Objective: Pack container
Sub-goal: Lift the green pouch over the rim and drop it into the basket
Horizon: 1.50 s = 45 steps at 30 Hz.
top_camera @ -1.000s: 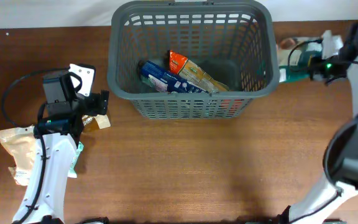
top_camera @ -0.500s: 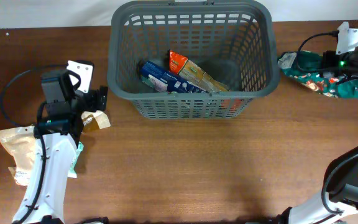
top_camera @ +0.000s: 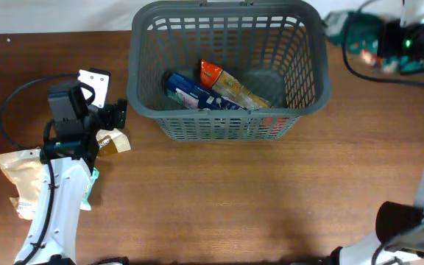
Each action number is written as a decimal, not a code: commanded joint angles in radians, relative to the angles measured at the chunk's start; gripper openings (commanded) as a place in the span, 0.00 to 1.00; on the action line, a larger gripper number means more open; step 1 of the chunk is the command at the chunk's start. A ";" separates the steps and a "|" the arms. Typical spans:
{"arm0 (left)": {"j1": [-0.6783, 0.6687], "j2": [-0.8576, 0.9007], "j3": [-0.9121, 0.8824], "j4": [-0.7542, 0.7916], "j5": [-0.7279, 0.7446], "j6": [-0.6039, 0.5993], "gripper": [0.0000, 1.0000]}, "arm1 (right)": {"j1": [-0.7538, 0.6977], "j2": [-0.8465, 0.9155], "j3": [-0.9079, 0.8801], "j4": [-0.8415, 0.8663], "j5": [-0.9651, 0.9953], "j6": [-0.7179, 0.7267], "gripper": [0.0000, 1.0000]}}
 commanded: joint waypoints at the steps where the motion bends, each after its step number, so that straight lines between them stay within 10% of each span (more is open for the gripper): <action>1: 0.003 0.010 -0.004 0.005 0.004 0.012 0.99 | 0.066 -0.081 0.142 0.034 0.008 0.005 0.04; 21: 0.003 0.010 -0.004 0.008 0.004 0.012 0.99 | 0.494 0.005 0.241 -0.189 0.108 0.002 0.03; 23: 0.003 0.010 -0.004 0.007 0.004 0.012 0.99 | 0.496 0.038 0.241 -0.268 0.108 0.001 0.22; 27: 0.003 0.010 -0.004 0.004 0.004 0.012 0.99 | 0.496 0.090 0.241 -0.407 0.108 -0.070 0.99; 35: 0.003 -0.015 0.029 -0.021 0.002 0.011 0.99 | 0.496 0.052 0.336 -0.398 0.158 -0.043 0.99; 45: 0.153 -0.145 0.110 0.101 -0.197 0.012 0.99 | 0.455 -0.042 0.601 -0.391 0.716 0.187 0.99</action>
